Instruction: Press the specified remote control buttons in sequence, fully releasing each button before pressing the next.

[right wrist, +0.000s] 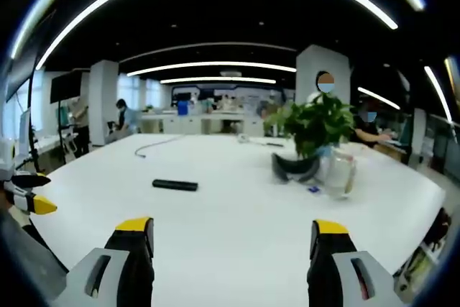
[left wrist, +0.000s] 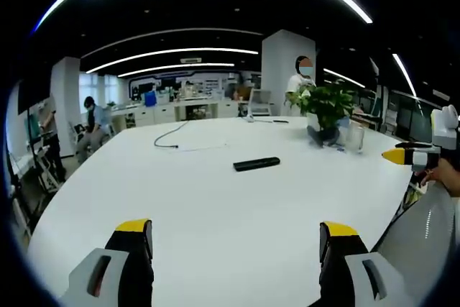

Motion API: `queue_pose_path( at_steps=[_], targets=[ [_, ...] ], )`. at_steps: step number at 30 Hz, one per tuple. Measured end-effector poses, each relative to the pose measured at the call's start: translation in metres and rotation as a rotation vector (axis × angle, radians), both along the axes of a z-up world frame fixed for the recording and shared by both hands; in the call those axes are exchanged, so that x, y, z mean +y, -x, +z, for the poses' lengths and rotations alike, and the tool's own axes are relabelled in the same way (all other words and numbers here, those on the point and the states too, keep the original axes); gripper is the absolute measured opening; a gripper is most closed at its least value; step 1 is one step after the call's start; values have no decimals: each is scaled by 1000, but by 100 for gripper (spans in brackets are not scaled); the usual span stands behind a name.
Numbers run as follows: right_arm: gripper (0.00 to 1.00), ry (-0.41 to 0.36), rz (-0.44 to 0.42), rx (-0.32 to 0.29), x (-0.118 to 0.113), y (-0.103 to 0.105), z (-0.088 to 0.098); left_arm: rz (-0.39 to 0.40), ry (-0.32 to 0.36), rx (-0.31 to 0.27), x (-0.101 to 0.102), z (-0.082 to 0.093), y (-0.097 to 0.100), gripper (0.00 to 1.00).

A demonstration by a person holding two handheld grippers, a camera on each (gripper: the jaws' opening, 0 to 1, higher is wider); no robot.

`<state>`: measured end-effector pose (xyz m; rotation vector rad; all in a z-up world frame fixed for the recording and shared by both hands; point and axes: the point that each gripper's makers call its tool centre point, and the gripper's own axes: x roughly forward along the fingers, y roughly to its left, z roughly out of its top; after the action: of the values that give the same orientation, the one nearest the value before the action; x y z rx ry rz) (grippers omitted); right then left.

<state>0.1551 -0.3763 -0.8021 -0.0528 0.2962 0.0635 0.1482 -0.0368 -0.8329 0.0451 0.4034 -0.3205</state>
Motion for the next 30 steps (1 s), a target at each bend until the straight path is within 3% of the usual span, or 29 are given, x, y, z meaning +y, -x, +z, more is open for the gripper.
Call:
queue_pose_path(
  at_steps=[15, 30],
  targets=[
    [88, 0, 5, 5, 1, 0, -1, 2, 1, 5, 1, -1, 0, 100],
    [86, -9, -3, 11, -2, 1, -2, -43, 6, 59, -8, -10, 3, 100]
  ],
)
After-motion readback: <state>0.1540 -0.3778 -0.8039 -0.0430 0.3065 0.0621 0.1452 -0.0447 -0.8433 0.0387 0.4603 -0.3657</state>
